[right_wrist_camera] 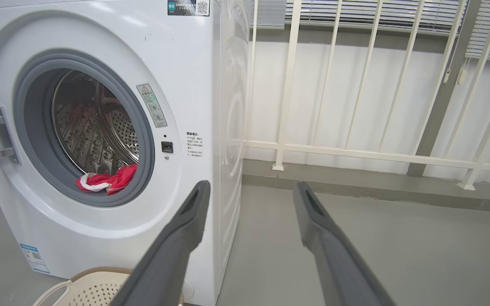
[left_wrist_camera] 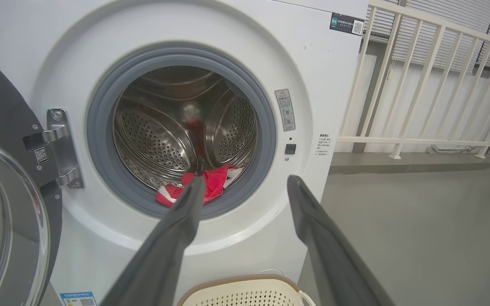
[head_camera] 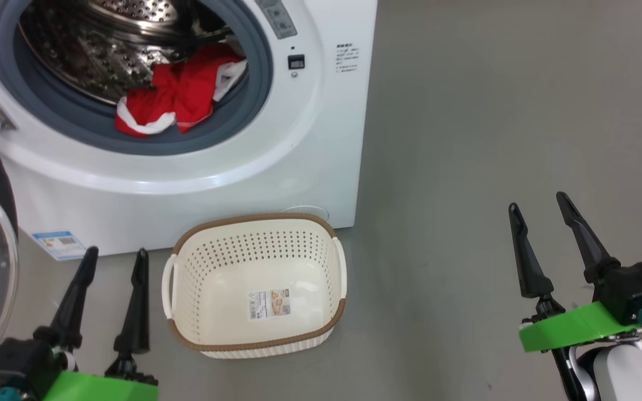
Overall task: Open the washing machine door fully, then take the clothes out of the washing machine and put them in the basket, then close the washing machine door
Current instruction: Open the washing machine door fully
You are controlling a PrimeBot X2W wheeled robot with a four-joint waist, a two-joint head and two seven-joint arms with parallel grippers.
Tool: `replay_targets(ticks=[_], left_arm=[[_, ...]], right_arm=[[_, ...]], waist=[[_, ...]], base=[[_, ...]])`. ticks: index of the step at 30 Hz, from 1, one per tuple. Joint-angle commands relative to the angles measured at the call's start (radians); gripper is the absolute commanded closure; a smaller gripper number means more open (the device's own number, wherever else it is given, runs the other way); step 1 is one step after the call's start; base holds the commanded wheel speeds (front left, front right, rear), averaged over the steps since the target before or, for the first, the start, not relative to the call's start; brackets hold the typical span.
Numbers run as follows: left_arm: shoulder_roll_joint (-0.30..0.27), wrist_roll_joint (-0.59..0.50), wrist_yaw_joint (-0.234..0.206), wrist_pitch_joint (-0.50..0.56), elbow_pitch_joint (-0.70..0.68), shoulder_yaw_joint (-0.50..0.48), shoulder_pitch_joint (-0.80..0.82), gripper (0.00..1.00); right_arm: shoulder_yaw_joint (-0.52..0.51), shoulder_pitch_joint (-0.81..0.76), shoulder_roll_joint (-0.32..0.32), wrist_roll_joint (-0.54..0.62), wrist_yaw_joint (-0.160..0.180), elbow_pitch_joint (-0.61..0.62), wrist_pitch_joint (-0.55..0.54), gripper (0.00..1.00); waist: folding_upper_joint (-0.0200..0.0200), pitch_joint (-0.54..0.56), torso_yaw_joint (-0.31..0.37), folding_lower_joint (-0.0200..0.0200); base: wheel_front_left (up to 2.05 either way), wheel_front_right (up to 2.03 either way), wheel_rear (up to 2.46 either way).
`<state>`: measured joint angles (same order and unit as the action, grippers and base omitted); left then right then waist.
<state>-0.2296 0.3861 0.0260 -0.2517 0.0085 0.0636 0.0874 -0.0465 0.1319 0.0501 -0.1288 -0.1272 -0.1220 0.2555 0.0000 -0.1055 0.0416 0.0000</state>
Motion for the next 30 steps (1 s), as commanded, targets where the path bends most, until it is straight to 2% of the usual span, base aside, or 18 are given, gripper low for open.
replay_targets(ticks=[1, 15, 30], left_arm=[[-0.026, -0.017, -0.002, -0.009, -0.017, -0.038, 0.000, 0.00], [-0.010, -0.057, -0.021, -0.010, -0.019, -0.053, -0.076, 0.00], [-0.010, -0.071, -0.040, -0.010, -0.019, -0.059, -0.107, 0.00]], right_arm=[[0.020, -0.005, 0.000, 0.003, -0.003, 0.037, 0.006, 0.00], [0.039, -0.087, 0.000, -0.004, -0.003, 0.066, 0.006, 0.00], [0.045, -0.108, 0.000, 0.008, -0.003, 0.058, 0.006, 0.00]], waist=[[0.0000, 0.013, 0.016, 0.0000], [0.0000, 0.071, 0.024, 0.0000], [0.0000, 0.099, 0.016, 0.0000]], base=[[0.00, 0.00, 0.00], [0.00, 0.00, 0.00], [0.00, 0.00, 0.00]])
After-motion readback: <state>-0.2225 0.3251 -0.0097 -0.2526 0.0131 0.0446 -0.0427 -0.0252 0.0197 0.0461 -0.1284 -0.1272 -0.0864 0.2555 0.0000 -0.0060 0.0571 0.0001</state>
